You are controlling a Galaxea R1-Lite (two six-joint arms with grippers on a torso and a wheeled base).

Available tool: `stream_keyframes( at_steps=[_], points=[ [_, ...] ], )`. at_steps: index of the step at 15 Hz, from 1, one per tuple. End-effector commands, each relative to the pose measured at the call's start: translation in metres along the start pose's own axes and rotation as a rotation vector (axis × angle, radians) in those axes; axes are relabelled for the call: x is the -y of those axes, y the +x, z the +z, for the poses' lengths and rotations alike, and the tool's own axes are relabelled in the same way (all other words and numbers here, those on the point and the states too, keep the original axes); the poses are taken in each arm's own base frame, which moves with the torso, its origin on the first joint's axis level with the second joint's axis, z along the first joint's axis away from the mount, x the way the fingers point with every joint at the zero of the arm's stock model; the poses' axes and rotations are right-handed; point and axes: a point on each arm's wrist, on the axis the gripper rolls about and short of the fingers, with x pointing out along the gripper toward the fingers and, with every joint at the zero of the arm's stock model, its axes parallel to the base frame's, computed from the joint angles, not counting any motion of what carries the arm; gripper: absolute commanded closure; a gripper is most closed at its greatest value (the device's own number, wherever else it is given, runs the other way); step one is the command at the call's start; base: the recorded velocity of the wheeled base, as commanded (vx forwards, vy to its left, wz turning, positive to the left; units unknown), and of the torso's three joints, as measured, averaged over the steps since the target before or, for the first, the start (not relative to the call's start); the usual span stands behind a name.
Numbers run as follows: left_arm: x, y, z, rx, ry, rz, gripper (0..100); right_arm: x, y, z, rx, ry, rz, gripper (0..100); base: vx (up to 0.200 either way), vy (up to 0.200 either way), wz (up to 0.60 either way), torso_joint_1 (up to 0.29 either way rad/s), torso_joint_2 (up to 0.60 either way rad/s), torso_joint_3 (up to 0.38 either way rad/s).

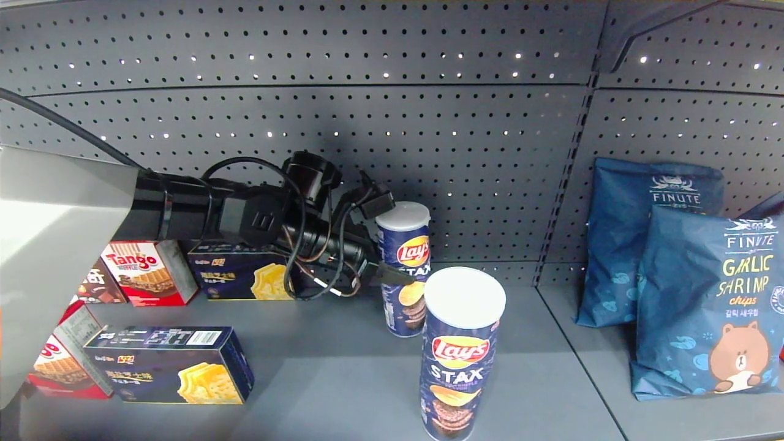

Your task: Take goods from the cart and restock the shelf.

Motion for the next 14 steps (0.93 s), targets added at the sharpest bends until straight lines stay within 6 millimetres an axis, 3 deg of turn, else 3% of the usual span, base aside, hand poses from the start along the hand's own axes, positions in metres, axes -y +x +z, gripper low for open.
stream_keyframes(
  at_steps=[1, 4, 5, 9, 14],
  points=[
    [-0.002, 0.002, -0.003, -0.004, 0.001, -0.001, 100, 0.000, 0.000, 0.000, -0.002, 0.000, 0.001, 0, 0.000, 0.000, 0.00, 0.000, 0.00, 0.000],
    [-0.003, 0.003, -0.003, -0.006, 0.010, -0.002, 100, 0.000, 0.000, 0.000, -0.002, 0.000, 0.001, 0, 0.000, 0.000, 0.00, 0.000, 0.00, 0.000],
    [-0.002, 0.005, -0.004, -0.008, 0.009, -0.004, 0, 0.000, 0.000, 0.000, -0.002, 0.000, 0.001, 0, 0.000, 0.000, 0.00, 0.000, 0.00, 0.000],
    [0.001, 0.005, -0.009, -0.024, -0.007, -0.009, 0, 0.000, 0.000, 0.000, -0.002, 0.000, 0.001, 0, 0.000, 0.000, 0.00, 0.000, 0.00, 0.000],
    [0.020, -0.013, -0.017, -0.078, -0.025, 0.046, 0, 0.000, 0.000, 0.000, -0.002, 0.000, 0.001, 0, 0.000, 0.000, 0.00, 0.000, 0.00, 0.000]
  ],
)
